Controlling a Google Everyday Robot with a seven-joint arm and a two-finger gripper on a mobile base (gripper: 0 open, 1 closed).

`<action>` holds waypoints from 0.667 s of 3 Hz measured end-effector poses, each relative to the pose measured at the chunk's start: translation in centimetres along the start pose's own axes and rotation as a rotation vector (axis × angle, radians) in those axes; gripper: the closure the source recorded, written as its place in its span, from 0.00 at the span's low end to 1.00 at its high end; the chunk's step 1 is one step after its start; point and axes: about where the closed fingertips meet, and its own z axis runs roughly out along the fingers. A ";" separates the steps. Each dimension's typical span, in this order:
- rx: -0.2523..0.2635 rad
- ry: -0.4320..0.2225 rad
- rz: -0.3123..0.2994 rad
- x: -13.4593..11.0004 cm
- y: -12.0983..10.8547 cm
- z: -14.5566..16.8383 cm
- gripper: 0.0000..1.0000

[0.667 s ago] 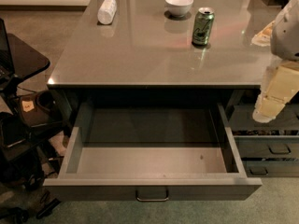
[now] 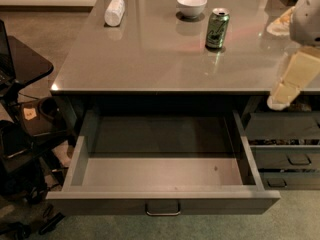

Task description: Place green can into top drawer

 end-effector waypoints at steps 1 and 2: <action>0.015 -0.094 0.005 -0.1 -3.7 0.2 0.00; 0.049 -0.203 0.035 0.1 -6.9 0.3 0.00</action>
Offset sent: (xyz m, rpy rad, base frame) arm 0.0924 -0.0411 0.0226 0.2969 -0.1459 -0.0169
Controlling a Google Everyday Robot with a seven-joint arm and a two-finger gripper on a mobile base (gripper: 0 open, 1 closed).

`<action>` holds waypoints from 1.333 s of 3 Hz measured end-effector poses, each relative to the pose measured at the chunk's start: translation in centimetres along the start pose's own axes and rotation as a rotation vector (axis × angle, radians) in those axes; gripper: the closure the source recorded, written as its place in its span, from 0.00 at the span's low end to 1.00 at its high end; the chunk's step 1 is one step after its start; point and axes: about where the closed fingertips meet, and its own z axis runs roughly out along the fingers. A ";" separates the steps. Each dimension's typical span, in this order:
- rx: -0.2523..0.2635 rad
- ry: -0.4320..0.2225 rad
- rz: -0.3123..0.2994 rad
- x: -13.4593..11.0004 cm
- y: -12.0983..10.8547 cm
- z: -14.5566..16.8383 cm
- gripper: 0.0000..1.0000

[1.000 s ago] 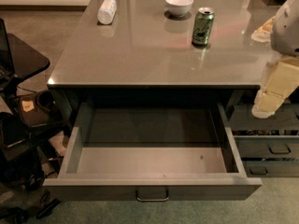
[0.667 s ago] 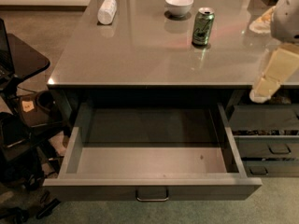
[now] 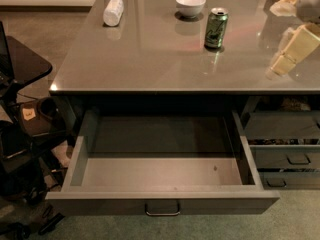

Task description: Place green can into top drawer

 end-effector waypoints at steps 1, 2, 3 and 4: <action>0.000 0.000 0.000 0.0 0.0 0.0 0.00; -0.030 -0.111 -0.006 -1.8 -2.2 2.1 0.00; -0.055 -0.284 0.035 -5.5 -6.9 6.5 0.00; -0.045 -0.407 0.114 -8.3 -10.9 9.5 0.00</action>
Offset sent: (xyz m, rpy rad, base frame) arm 0.1091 0.0477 0.0005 0.3669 -0.0371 0.1800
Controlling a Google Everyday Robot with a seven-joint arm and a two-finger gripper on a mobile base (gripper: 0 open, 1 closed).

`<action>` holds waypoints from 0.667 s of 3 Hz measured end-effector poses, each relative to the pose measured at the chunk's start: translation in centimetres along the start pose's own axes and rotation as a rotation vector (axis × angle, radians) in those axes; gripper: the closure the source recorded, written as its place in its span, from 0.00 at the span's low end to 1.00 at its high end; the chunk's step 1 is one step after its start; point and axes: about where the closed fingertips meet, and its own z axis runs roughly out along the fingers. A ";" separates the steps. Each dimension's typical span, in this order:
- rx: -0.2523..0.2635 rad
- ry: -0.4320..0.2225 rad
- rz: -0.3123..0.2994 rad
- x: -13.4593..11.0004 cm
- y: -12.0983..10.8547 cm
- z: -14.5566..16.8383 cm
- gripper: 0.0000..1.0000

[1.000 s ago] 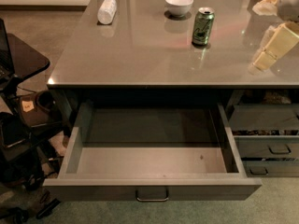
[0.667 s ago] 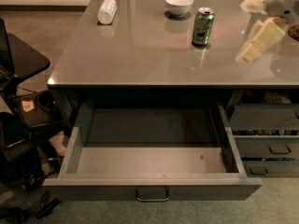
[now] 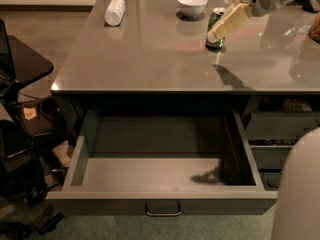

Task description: Place green can into top drawer

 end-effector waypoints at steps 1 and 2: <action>0.006 -0.008 -0.002 -0.1 -0.5 0.0 0.00; 0.019 -0.006 0.003 1.2 -1.7 0.8 0.00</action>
Offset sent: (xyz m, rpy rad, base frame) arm 0.0377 -0.0277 -0.0215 0.0037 -0.0213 -0.0414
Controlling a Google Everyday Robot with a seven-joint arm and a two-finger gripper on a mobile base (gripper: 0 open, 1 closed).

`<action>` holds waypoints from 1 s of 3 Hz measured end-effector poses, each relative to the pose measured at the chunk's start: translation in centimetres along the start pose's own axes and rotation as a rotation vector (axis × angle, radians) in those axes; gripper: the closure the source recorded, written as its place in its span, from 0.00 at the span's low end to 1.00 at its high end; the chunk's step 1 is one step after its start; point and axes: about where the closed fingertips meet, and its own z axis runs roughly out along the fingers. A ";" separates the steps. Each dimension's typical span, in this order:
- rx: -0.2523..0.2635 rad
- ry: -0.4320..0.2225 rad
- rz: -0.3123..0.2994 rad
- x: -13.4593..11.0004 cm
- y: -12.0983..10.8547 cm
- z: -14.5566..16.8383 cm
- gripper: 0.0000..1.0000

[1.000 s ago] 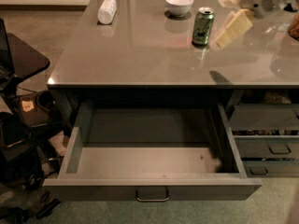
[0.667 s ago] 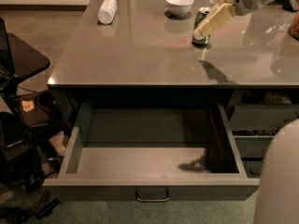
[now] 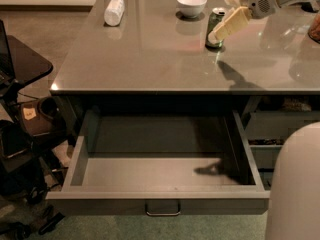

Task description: Place green can into top drawer

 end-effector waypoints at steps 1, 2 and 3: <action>0.093 0.004 0.046 3.5 -4.4 1.1 0.00; 0.247 -0.002 0.097 6.0 -10.0 1.8 0.00; 0.246 -0.002 0.097 6.0 -10.0 1.8 0.00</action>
Offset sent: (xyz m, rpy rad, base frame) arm 0.1767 -0.1377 -0.0246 0.0279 -0.1540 -0.4573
